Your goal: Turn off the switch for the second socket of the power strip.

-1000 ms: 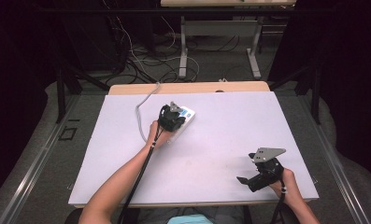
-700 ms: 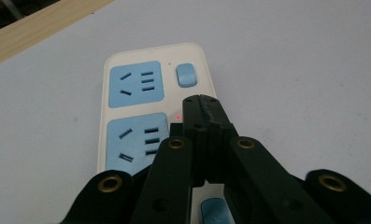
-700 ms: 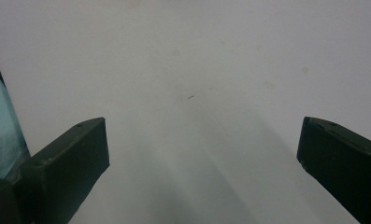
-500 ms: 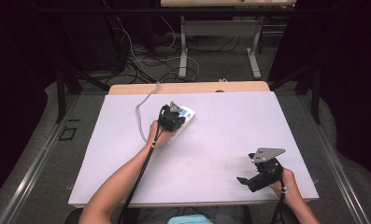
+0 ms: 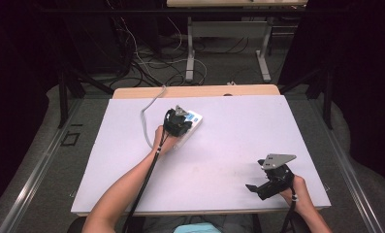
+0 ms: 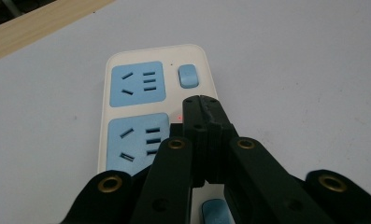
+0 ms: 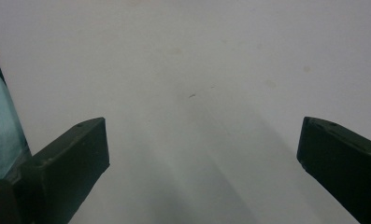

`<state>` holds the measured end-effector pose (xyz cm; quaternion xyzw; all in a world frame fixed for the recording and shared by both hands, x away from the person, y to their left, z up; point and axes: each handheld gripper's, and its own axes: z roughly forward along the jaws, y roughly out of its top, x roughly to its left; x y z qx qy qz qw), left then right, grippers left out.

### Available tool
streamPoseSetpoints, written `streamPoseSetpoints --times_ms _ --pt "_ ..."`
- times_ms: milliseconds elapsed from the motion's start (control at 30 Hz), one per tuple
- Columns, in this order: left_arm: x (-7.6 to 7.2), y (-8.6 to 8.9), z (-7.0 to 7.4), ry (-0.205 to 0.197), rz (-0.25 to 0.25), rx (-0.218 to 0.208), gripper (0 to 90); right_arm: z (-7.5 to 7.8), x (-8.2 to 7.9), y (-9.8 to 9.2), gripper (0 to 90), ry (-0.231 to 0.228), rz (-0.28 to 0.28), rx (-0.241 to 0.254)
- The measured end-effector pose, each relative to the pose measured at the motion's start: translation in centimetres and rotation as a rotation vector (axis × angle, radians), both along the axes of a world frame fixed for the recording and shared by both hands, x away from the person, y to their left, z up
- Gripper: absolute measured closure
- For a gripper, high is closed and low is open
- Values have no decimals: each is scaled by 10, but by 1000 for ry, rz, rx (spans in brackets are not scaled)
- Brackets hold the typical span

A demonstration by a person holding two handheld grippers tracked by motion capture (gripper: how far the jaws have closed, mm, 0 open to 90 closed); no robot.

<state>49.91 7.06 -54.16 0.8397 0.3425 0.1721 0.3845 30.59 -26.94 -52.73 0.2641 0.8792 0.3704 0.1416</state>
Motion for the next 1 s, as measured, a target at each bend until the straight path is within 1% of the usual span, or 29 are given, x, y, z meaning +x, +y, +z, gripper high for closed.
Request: streamPoseSetpoints --times_ms 33,67,100,500,600,667,700,767,900,1000 --pt "-1 1 3 0 5 -12 900 0 0 0 19 0 1 2" --pt "-1 1 3 0 5 -12 900 0 0 0 19 0 1 2" --pt "-1 1 3 -5 1 -1 900 0 0 0 19 2 1 1" --pt "-1 0 3 -3 1 -3 900 0 0 0 19 1 7 -3" --pt "-1 0 3 -6 -1 2 900 0 0 0 19 2 7 -3" --pt "-1 0 3 -6 -2 1 900 0 0 0 19 11 7 -12" --pt "-1 0 3 -5 -2 0 899 0 1 0 19 -1 18 -14" --pt "-1 0 3 -6 -2 0 899 0 1 0 19 -6 17 -11" --pt "-1 1 3 -3 -3 -7 898 0 1 0 19 -1 17 -15" --pt "0 1 3 -6 -2 -3 882 -1 1 0 19 -5 15 -11"
